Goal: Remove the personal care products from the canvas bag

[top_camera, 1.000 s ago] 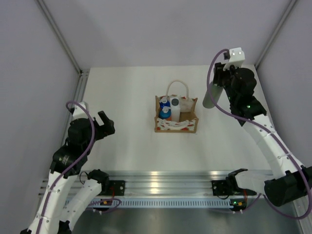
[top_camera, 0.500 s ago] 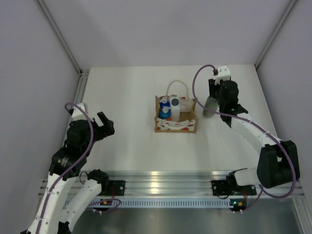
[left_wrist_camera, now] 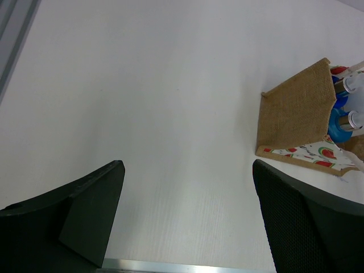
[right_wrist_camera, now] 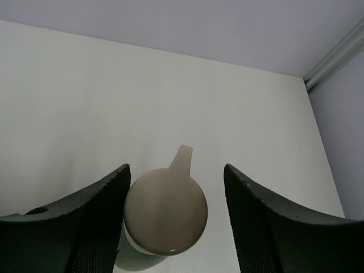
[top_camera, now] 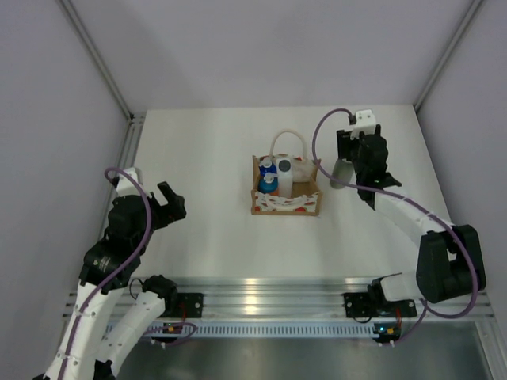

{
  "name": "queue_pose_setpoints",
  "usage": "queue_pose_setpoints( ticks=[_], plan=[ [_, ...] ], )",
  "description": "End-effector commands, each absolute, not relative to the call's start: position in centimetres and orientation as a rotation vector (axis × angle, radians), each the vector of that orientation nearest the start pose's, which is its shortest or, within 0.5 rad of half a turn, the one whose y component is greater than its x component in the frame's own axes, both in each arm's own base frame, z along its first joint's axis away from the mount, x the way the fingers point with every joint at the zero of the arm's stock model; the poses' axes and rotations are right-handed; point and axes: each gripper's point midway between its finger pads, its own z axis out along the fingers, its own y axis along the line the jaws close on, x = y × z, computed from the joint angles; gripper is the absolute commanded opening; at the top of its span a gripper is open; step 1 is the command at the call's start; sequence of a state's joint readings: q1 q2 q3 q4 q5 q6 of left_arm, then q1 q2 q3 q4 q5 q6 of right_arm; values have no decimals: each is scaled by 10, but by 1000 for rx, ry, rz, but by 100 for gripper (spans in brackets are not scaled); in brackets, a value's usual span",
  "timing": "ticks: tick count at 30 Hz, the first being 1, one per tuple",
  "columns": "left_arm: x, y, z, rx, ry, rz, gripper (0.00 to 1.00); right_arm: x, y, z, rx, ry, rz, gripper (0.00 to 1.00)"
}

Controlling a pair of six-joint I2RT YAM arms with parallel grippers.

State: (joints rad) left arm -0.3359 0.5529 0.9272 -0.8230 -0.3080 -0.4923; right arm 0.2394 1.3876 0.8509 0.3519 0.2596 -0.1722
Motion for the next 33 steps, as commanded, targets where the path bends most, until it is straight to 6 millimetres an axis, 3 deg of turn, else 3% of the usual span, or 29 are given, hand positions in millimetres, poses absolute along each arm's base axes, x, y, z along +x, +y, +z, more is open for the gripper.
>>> queue_pose_setpoints(
  ticks=[1, 2, 3, 4, 5, 7, 8, 11, 13, 14, 15, 17, 18, 19, 21, 22, 23, 24, 25, 26, 28, 29, 31, 32, 33],
  plan=[
    [210, -36, 261, -357, 1949, -226, 98, 439, 54, 293, -95, 1515, -115, 70],
    [210, -36, 262, -357, 1948, -227, 98, 437, 52, 298, -88, 1511, -113, 83],
    [210, -36, 261, -358, 1950, -226, 98, 436, 53, 297, -82, 1528, -103, 86],
    [210, -36, 262, -357, 1949, -226, 98, 435, 55, 300, -83, 1535, -91, 87],
    [210, -36, 261, -357, 1951, -226, 98, 433, 55, 316, -72, 1516, -76, 87],
    [210, -36, 261, -358, 1952, -224, 98, 428, 60, 318, -56, 1553, -21, 87],
    [210, -36, 261, -354, 1953, -225, 98, 423, 63, 333, -48, 1531, 15, 87],
    [212, -39, 264, -351, 1956, -237, 98, 408, 85, 343, -17, 1546, 211, 87],
    [214, -42, 266, -351, 1966, -251, 98, 398, 110, 342, -31, 1575, 318, 87],
    [219, -48, 266, -374, 1981, -279, 98, 394, 115, 337, -18, 1622, 317, 87],
    [222, -54, 266, -376, 1990, -314, 98, 386, 134, 335, -28, 1646, 358, 87],
    [234, -81, 262, -358, 2015, -453, 98, 381, 137, 321, 36, 1734, 289, 89],
    [239, -90, 261, -362, 2023, -499, 98, 373, 155, 318, 65, 1755, 330, 98],
    [243, -98, 259, -376, 2030, -548, 98, 370, 154, 318, 119, 1755, 314, 100],
    [257, -117, 250, -362, 2061, -620, 98, 365, 169, 318, 251, 1734, 475, 100],
    [260, -123, 248, -365, 2073, -641, 98, 359, 180, 317, 243, 1742, 574, 99],
    [269, -131, 245, -358, 2086, -649, 98, 353, 189, 302, 188, 1779, 618, 99],
    [273, -136, 244, -354, 2090, -657, 98, 354, 199, 317, 86, 1691, 660, 100],
    [275, -146, 243, -331, 2100, -677, 98, 345, 216, 313, -16, 1689, 737, 100],
    [279, -153, 247, -312, 2093, -692, 98, 345, 219, 306, -25, 1705, 740, 100],
    [286, -177, 240, -253, 2125, -712, 98, 353, 215, 250, -29, 1950, 581, 100],
    [291, -184, 245, -239, 2120, -710, 98, 362, 217, 271, -43, 1956, 529, 99],
    [300, -199, 229, -214, 2174, -656, 98, 366, 214, 241, -86, 2117, 352, 97],
    [306, -205, 232, -205, 2173, -650, 98, 364, 217, 236, -112, 2147, 341, 90],
    [309, -209, 228, -191, 2187, -636, 98, 362, 220, 234, -139, 2160, 334, 88]
  ],
)
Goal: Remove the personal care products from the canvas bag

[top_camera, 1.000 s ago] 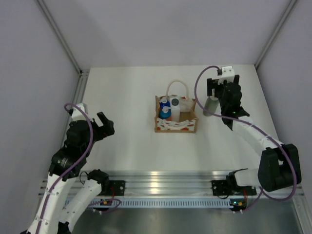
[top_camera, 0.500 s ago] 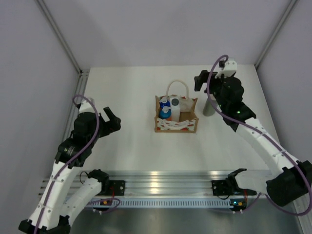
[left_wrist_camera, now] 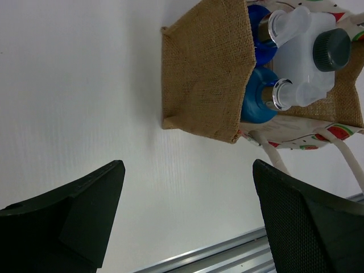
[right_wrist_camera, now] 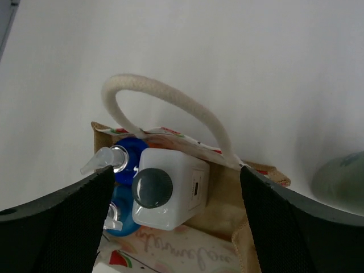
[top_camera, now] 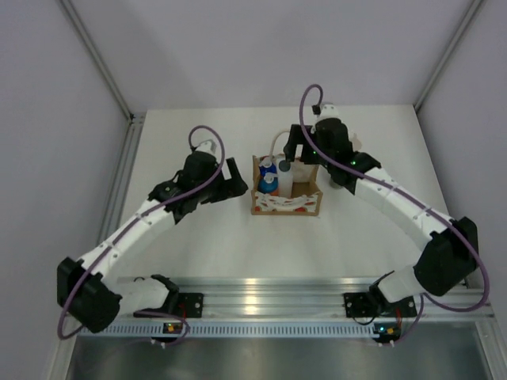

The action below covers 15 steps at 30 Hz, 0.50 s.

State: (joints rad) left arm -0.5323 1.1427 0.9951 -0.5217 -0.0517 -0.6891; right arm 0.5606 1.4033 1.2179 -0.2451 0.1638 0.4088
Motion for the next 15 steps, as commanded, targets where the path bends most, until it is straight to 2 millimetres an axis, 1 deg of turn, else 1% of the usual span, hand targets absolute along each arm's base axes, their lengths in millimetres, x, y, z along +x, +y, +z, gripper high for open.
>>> queue_pose_setpoints(
  ticks=[1, 2, 3, 4, 6, 7, 8, 9, 10, 12, 13, 15],
  plan=[
    [314, -214, 214, -174, 2225, -601, 98, 359, 223, 233, -150, 2161, 332, 87],
    [319, -217, 213, -174, 2230, -588, 98, 357, 224, 231, -155, 2162, 326, 84],
    [322, -219, 207, -171, 2244, -572, 98, 354, 228, 231, -165, 2160, 316, 82],
    [325, -220, 195, -175, 2271, -550, 98, 356, 227, 231, -162, 2153, 290, 81],
    [331, -220, 186, -195, 2285, -517, 98, 354, 231, 230, -192, 2159, 285, 76],
    [332, -223, 182, -184, 2294, -520, 98, 355, 232, 223, -202, 2179, 261, 75],
    [335, -228, 175, -177, 2310, -521, 98, 356, 232, 222, -210, 2185, 248, 74],
    [336, -230, 172, -172, 2317, -525, 96, 356, 234, 220, -219, 2190, 246, 75],
    [336, -234, 168, -160, 2327, -528, 95, 357, 237, 213, -231, 2206, 243, 74],
    [337, -240, 158, -146, 2352, -525, 93, 356, 244, 209, -254, 2216, 249, 74],
    [336, -241, 155, -146, 2360, -520, 90, 358, 249, 205, -266, 2221, 246, 74],
    [334, -241, 149, -153, 2370, -507, 89, 356, 257, 202, -289, 2225, 242, 74]
  ],
)
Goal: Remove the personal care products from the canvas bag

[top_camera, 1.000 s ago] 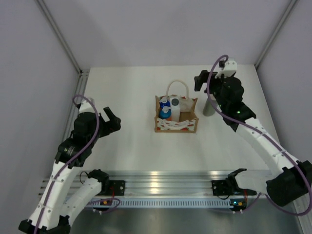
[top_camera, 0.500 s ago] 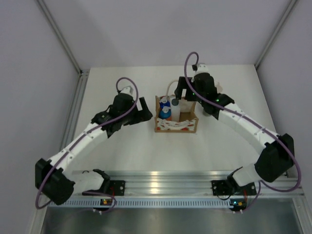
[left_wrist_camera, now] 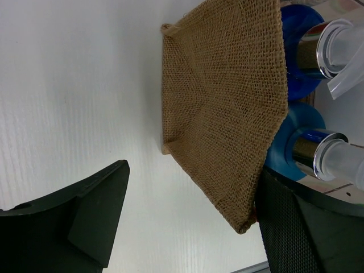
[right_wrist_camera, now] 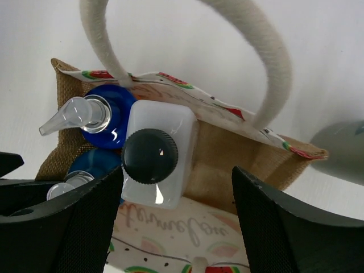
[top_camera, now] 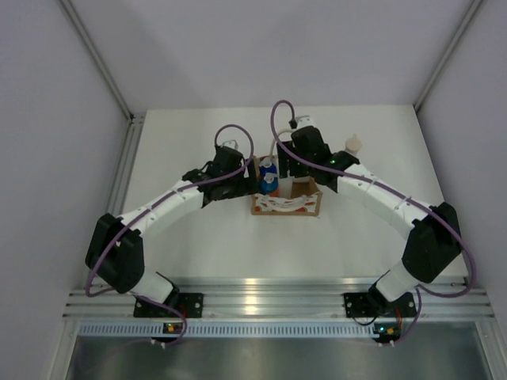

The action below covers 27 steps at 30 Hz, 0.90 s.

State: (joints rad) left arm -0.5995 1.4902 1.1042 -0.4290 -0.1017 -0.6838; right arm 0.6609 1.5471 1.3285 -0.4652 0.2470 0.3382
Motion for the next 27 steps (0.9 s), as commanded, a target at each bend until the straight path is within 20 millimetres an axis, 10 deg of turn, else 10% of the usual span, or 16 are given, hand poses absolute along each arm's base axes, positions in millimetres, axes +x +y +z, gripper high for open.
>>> queue_pose_setpoints(
  ticks=[1, 27],
  plan=[
    [333, -241, 148, -154, 2372, -507, 89, 357, 260, 198, -295, 2231, 235, 75],
    [316, -241, 156, -149, 2347, -529, 93, 388, 264, 121, -306, 2347, 86, 60]
  ],
)
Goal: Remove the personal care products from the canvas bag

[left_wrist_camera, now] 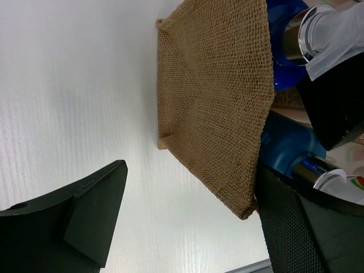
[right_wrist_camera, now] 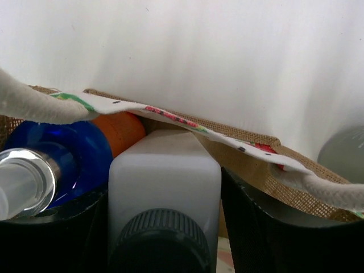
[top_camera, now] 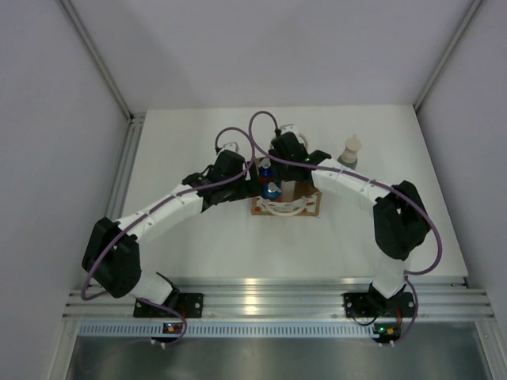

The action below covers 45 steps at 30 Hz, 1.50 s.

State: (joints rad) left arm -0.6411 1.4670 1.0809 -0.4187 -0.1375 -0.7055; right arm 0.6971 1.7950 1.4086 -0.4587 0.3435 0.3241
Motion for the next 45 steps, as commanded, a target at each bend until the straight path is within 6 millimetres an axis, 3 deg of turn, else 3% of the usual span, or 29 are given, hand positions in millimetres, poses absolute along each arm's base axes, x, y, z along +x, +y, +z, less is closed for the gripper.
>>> queue_pose_setpoints(
  ticks=[1, 4, 9, 12, 15, 35, 45],
  plan=[
    [316, -241, 156, -146, 2346, -527, 94, 388, 264, 118, -307, 2350, 85, 59],
    [317, -241, 159, -148, 2338, -523, 94, 387, 265, 114, -314, 2358, 86, 49],
    [321, -240, 165, -153, 2320, -519, 95, 388, 265, 120, -317, 2344, 89, 14],
    [323, -240, 170, -158, 2304, -519, 96, 390, 263, 128, -307, 2328, 90, 10],
    [322, -240, 178, -153, 2286, -529, 98, 393, 261, 134, -301, 2314, 87, 0],
    [306, -217, 237, -149, 2151, -554, 98, 404, 249, 180, -283, 2232, 105, 0],
    [291, -195, 258, -147, 2117, -515, 98, 392, 240, 223, -271, 2168, 140, 0]
  ],
)
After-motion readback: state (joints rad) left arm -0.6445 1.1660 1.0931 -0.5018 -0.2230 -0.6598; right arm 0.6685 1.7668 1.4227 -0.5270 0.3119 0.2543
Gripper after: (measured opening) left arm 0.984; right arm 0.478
